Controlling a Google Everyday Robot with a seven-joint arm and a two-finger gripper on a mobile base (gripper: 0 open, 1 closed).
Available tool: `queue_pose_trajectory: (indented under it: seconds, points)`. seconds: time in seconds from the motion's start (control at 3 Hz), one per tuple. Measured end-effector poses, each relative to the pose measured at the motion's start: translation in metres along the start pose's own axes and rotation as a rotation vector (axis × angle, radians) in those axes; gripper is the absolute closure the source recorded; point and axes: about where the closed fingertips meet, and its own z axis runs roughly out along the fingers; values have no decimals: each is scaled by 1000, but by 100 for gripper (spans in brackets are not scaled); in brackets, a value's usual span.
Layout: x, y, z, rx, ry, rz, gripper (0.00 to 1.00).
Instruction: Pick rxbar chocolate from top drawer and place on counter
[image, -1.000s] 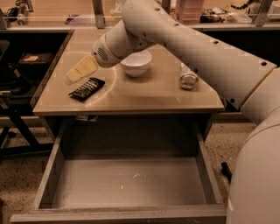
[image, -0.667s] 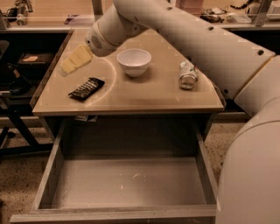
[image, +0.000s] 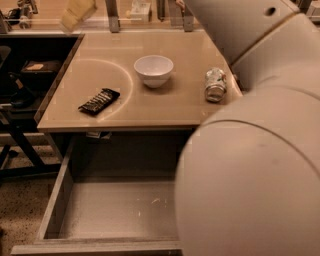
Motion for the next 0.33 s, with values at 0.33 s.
queue_pose_trajectory:
  seconds: [0.33]
  points:
    - [-19, 1, -17, 29, 23, -22, 0]
